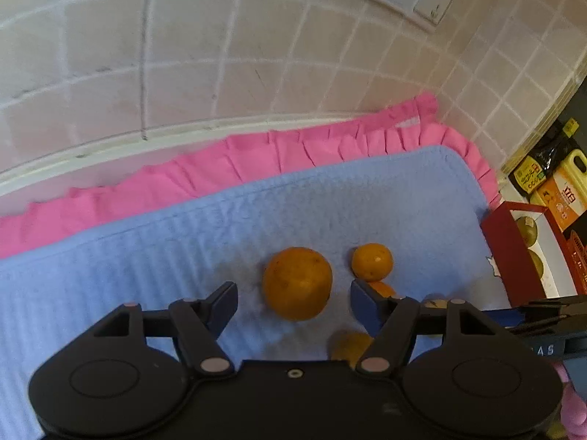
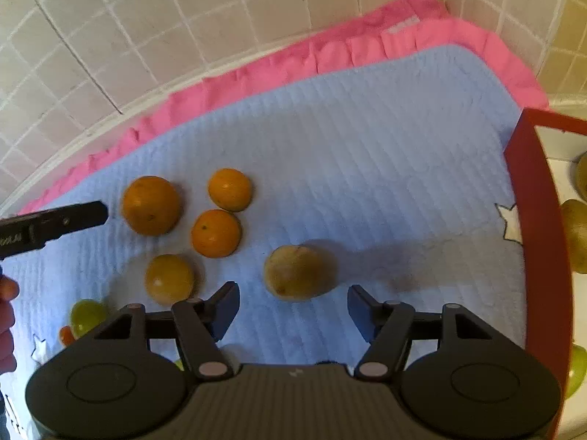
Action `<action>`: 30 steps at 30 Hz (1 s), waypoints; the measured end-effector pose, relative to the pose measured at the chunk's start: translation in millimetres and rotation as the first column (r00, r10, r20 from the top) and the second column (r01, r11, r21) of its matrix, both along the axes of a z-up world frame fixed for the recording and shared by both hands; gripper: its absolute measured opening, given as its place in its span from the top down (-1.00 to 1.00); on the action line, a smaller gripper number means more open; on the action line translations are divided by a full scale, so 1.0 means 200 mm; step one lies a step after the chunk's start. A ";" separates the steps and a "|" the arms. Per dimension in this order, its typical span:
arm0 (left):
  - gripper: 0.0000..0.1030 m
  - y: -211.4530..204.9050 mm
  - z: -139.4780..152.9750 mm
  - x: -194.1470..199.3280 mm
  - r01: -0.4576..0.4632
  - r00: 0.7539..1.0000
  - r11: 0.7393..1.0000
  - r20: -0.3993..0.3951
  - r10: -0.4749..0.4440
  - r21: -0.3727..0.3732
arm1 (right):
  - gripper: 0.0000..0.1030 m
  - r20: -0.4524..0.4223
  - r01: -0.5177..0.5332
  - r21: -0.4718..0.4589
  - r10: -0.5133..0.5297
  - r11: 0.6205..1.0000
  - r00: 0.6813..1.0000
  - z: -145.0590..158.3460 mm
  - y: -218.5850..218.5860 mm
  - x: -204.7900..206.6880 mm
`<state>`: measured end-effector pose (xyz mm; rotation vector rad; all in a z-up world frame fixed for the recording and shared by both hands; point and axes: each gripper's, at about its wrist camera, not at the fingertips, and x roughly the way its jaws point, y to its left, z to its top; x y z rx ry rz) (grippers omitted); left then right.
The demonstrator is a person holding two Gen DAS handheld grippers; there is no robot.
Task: Organize fruits
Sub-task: 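Grasp a large orange with the left tool while the right tool grasps a potato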
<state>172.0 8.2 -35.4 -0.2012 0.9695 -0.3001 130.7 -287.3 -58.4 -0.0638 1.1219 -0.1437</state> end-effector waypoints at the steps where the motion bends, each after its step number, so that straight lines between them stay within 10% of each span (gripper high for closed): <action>1: -0.56 -0.01 -0.02 0.02 0.008 1.000 1.000 -0.008 -0.008 -0.002 | -0.31 -0.006 0.006 0.001 -0.006 1.000 1.000 -0.01 -0.01 0.01; 17: -0.56 -0.08 -0.21 0.18 0.027 0.997 0.999 -0.068 -0.029 -0.026 | -0.31 -0.027 0.033 0.007 -0.033 0.999 0.999 -0.13 -0.04 0.10; 30: -0.25 -0.07 -0.20 0.17 0.000 0.998 1.000 -0.067 -0.001 -0.026 | 0.13 0.027 -0.005 -0.016 0.006 1.000 1.000 -0.12 -0.01 0.06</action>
